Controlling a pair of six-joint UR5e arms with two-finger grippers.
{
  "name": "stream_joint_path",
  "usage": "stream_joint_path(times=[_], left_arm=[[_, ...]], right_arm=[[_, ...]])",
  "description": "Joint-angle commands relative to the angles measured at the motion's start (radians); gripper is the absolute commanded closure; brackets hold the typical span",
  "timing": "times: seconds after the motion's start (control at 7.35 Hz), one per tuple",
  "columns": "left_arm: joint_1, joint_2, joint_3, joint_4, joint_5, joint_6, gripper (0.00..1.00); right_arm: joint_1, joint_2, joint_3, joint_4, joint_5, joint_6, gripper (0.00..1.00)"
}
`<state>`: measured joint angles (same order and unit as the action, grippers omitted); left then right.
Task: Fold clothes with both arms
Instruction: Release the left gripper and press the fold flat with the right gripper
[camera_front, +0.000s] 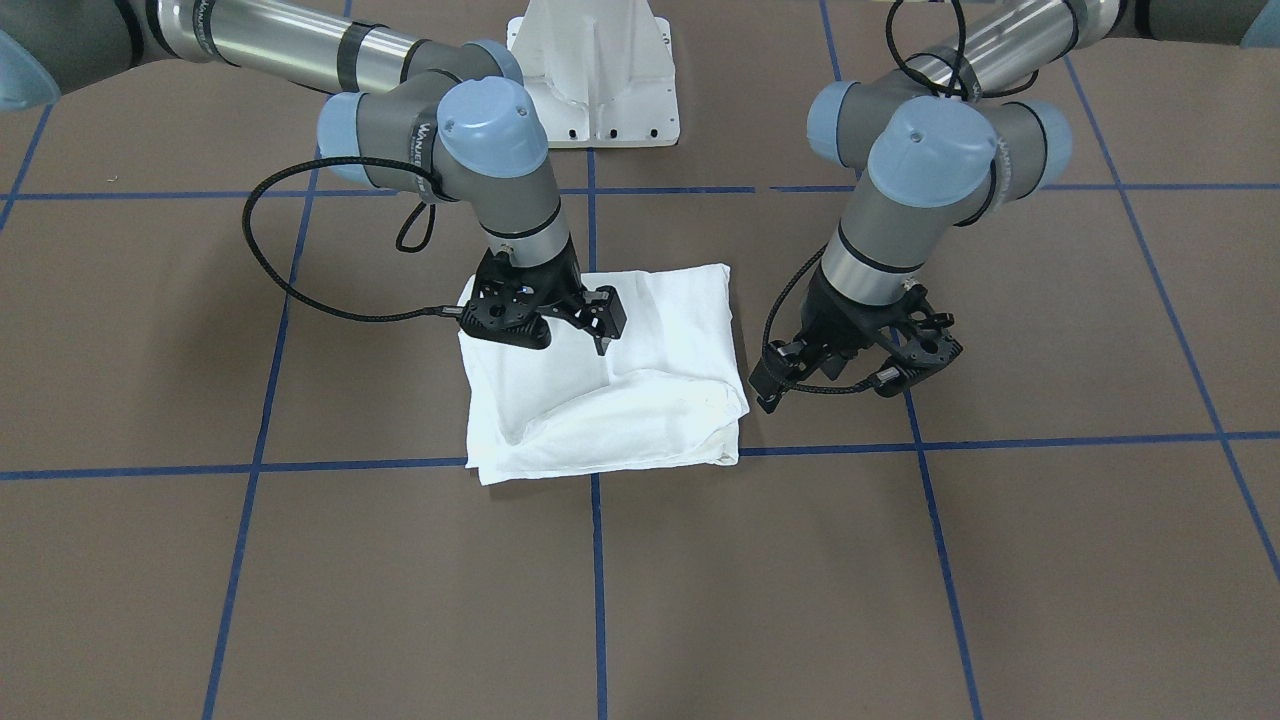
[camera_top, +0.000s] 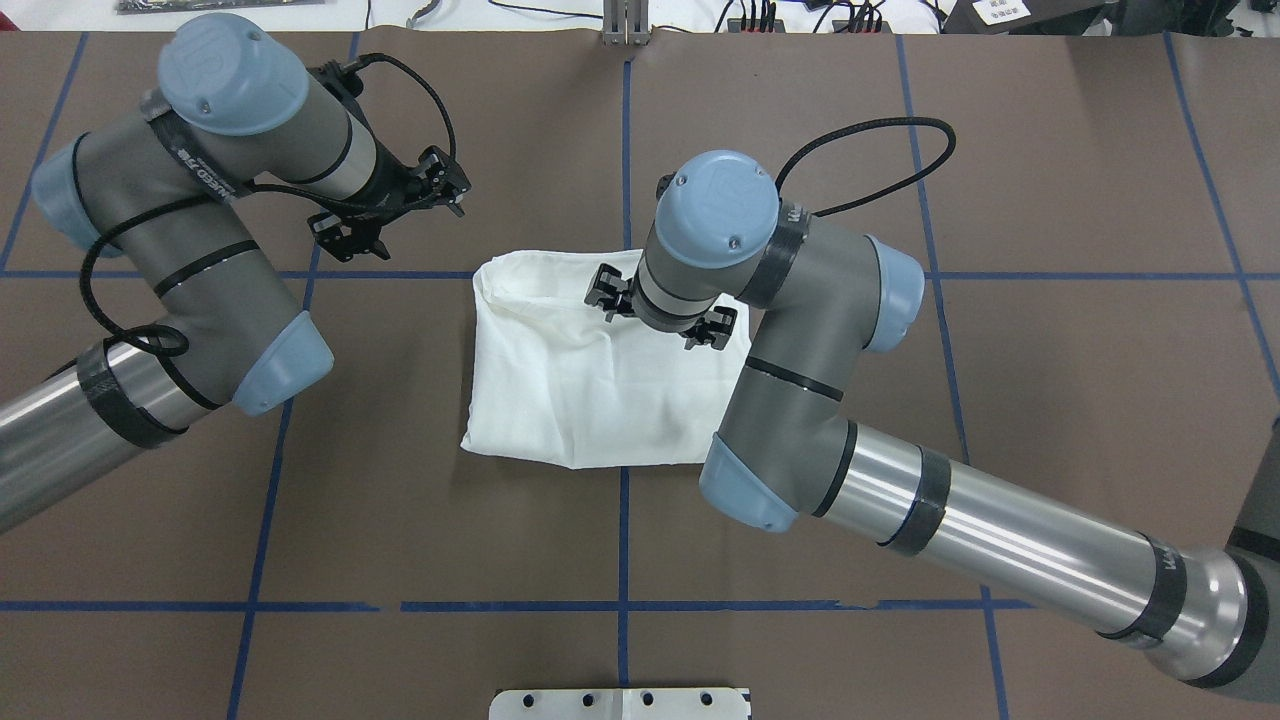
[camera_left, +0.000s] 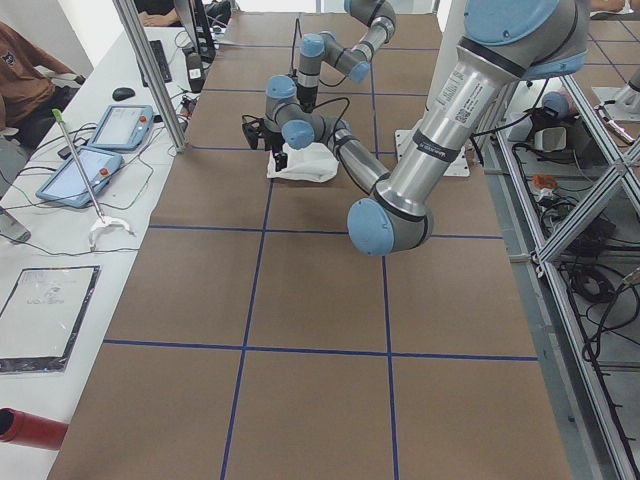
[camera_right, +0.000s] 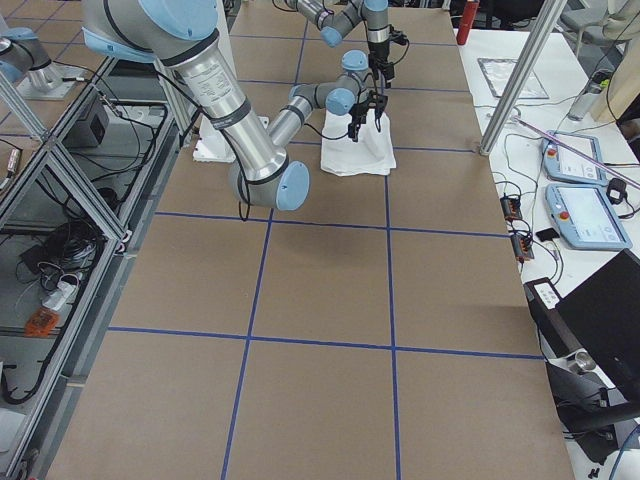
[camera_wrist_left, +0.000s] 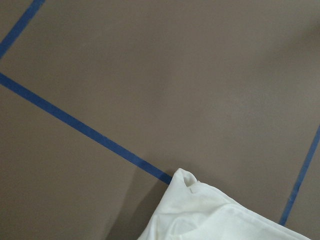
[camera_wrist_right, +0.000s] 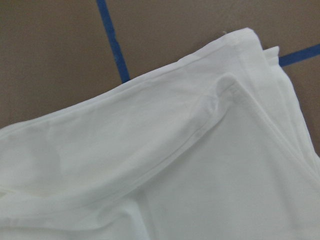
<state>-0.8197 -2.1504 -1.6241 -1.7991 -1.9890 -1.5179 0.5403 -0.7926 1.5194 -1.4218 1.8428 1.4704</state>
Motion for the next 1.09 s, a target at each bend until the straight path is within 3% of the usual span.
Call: stream_joint_path(times=[0.0,0.54,0.95], left_arm=[[-0.061,0.018,-0.003,0.004,-0.001,0.096,0.00],[-0.087,0.018,-0.010,0.024,-0.002,0.102,0.00],[-0.087,0.018,-0.010,0.026,-0.008,0.102,0.00]], right_arm=[[-0.058,0.025,-0.024,-0.040,-0.113,-0.257,0.00],[-0.056,0.159,-0.241,-0.026,-0.160,-0.395,0.00],[-0.008,0.229,-0.440,0.114,-0.177,-0.416,0.00]])
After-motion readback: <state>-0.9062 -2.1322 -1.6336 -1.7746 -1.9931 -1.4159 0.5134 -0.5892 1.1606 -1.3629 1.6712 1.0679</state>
